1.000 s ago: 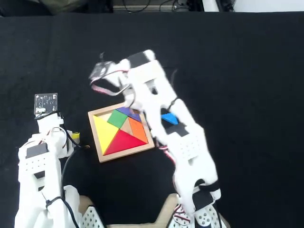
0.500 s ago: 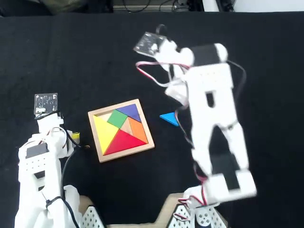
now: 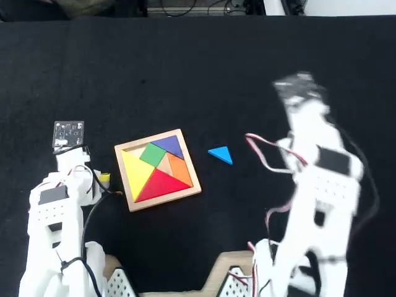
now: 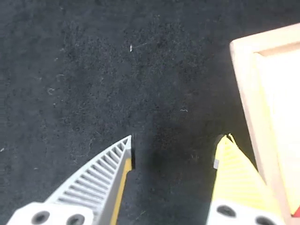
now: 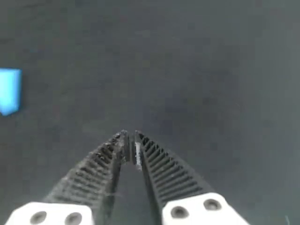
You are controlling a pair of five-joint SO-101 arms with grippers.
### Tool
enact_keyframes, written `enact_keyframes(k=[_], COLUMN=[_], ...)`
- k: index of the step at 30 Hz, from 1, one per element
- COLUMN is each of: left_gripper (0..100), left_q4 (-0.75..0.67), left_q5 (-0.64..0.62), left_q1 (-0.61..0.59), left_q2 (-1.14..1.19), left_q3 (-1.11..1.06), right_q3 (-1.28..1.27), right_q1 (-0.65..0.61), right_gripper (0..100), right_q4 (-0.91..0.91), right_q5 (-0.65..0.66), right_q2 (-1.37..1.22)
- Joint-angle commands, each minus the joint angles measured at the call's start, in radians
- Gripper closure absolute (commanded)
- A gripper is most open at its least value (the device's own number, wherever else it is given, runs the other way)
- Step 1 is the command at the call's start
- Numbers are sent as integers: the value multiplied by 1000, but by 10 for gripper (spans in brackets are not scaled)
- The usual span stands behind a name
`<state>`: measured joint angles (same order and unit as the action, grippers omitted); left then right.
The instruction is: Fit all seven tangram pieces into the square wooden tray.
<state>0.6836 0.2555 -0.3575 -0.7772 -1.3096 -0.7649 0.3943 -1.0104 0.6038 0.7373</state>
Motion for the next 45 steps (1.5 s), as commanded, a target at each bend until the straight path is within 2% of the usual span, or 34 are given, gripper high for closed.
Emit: enact_keyframes(k=[1,4,7,9,14,17,20,22,24,28,31,35,42,45], left_gripper=[718,718,714,714,714,716,717,718,718,719,719,719,719,719], left_q4=[-12,-6,77,126,256,293,287,255,163,-103,-213,-235,-235,-233], left_q5=[-9,-9,-3,9,71,11,-127,-238,-313,-381,-400,-404,-387,-325], left_q1=[28,64,124,199,475,593,668,725,780,858,897,906,872,866], left_q2=[-2,-6,-40,-44,71,196,308,379,442,574,675,832,1086,1132], left_q3=[12,71,216,329,573,708,803,845,839,763,762,852,1033,1073], right_q3=[-28,-114,-234,-309,-417,-426,-412,-410,-412,-414,-430,-476,-432,-429], right_q1=[123,141,129,115,117,107,74,55,41,46,55,52,49,48], right_gripper=[987,987,987,987,987,987,987,987,987,987,987,987,987,987], right_q4=[38,40,55,86,147,146,138,138,138,147,204,331,350,351], right_q5=[-3,37,34,29,-83,-127,-149,-149,-157,-204,-212,-212,-212,-209], right_q2=[174,262,305,309,298,274,240,216,188,124,73,-4,-119,-131])
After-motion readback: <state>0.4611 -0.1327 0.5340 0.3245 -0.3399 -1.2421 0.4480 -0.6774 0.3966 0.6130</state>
